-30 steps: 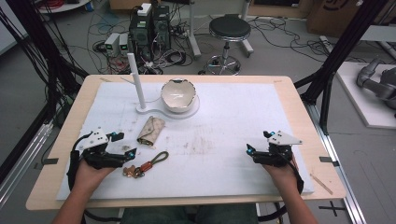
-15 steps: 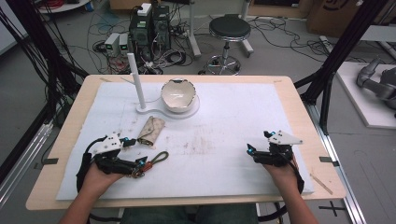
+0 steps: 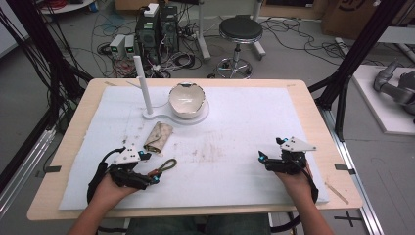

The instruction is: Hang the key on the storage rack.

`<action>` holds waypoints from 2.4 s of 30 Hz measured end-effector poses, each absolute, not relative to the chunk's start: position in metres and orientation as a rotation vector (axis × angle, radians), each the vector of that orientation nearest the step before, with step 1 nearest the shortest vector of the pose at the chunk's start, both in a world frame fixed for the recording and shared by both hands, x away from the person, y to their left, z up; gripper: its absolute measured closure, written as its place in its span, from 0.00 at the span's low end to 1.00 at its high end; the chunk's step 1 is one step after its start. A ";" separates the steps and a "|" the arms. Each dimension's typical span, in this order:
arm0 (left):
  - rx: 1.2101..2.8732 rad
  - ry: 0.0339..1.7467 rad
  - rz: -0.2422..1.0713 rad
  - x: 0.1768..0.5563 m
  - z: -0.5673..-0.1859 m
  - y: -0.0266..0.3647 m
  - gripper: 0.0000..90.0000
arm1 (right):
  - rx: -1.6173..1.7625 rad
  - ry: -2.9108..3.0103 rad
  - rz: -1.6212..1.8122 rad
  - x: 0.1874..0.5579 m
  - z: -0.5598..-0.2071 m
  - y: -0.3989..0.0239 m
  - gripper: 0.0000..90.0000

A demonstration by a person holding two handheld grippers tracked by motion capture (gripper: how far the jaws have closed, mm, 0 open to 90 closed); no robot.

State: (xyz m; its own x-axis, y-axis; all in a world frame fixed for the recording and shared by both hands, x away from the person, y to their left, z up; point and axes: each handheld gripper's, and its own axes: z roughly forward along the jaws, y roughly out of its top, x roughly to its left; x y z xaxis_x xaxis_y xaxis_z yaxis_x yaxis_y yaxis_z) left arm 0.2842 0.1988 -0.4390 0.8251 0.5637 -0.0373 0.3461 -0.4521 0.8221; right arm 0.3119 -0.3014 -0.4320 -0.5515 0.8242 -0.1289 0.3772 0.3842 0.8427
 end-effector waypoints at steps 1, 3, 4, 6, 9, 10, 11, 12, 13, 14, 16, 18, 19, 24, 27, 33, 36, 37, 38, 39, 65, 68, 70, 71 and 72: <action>2.102 0.665 0.296 0.284 -0.440 0.198 0.22 | 1.033 2.105 1.076 0.312 -0.432 -0.301 0.19; 2.121 0.661 0.289 0.285 -0.441 0.198 0.26 | 1.033 2.105 1.075 0.312 -0.432 -0.301 0.19; 2.133 0.673 0.292 0.284 -0.442 0.197 0.27 | 1.031 2.109 1.078 0.312 -0.432 -0.301 0.19; 2.158 0.683 0.298 0.285 -0.443 0.198 0.28 | 1.029 2.111 1.078 0.312 -0.432 -0.301 0.19; 2.164 0.682 0.332 0.283 -0.440 0.201 0.39 | 1.030 2.110 1.078 0.312 -0.432 -0.301 0.19; 2.161 0.686 0.332 0.284 -0.440 0.202 0.41 | 1.025 2.112 1.079 0.312 -0.432 -0.301 0.19; 2.161 0.686 0.332 0.284 -0.440 0.202 0.41 | 1.025 2.112 1.079 0.312 -0.432 -0.301 0.19; 2.159 0.699 0.327 0.284 -0.440 0.204 0.41 | 1.025 2.111 1.079 0.312 -0.432 -0.301 0.19; 2.161 0.707 0.322 0.284 -0.441 0.203 0.41 | 1.022 2.113 1.076 0.312 -0.432 -0.301 0.19; 2.169 0.709 0.307 0.284 -0.442 0.203 0.41 | 1.021 2.113 1.077 0.312 -0.432 -0.300 0.19; 2.183 0.697 0.302 0.283 -0.443 0.201 0.43 | 1.020 2.118 1.074 0.312 -0.433 -0.300 0.19; 2.201 0.677 0.296 0.283 -0.443 0.198 0.46 | 1.020 2.118 1.075 0.312 -0.433 -0.300 0.19; 2.216 0.667 0.295 0.282 -0.443 0.197 0.48 | 1.020 2.118 1.074 0.312 -0.433 -0.300 0.19; 2.251 0.658 0.294 0.282 -0.445 0.197 0.57 | 1.018 2.118 1.075 0.312 -0.433 -0.300 0.19; 2.258 0.668 0.296 0.282 -0.445 0.199 0.60 | 1.016 2.122 1.074 0.312 -0.433 -0.300 0.19; 2.265 0.665 0.287 0.281 -0.445 0.197 0.68 | 1.014 2.124 1.075 0.313 -0.433 -0.300 0.19; 2.254 0.672 0.262 0.282 -0.446 0.199 0.69 | 1.014 2.124 1.075 0.313 -0.433 -0.300 0.19; 2.256 0.666 0.256 0.282 -0.446 0.199 0.72 | 1.013 2.125 1.074 0.313 -0.433 -0.300 0.19; 2.259 0.666 0.257 0.282 -0.445 0.198 0.74 | 1.014 2.127 1.073 0.313 -0.433 -0.300 0.19; 2.266 0.667 0.259 0.282 -0.445 0.198 0.75 | 1.014 2.128 1.072 0.313 -0.433 -0.300 0.19; 1.920 0.751 0.464 0.286 -0.367 0.229 0.77 | 0.988 2.153 1.068 0.312 -0.434 -0.290 0.19; 1.871 0.754 0.496 0.291 -0.352 0.233 0.77 | 0.998 2.146 1.068 0.313 -0.434 -0.291 0.19; 1.862 0.755 0.521 0.295 -0.345 0.234 0.77 | 1.003 2.141 1.067 0.313 -0.434 -0.291 0.19; 1.857 0.758 0.532 0.297 -0.341 0.235 0.77 | 1.005 2.140 1.067 0.313 -0.434 -0.291 0.19; 1.850 0.763 0.541 0.300 -0.337 0.236 0.77 | 1.008 2.140 1.070 0.313 -0.434 -0.291 0.19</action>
State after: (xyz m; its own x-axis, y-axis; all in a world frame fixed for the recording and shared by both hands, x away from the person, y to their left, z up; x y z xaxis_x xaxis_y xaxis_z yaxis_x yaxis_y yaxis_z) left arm 0.3001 0.2362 -0.3373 0.6986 0.7152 0.0222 0.2582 -0.2809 0.9243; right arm 0.3127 -0.2914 -0.4337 -0.5752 0.8075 -0.1307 0.3797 0.4050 0.8317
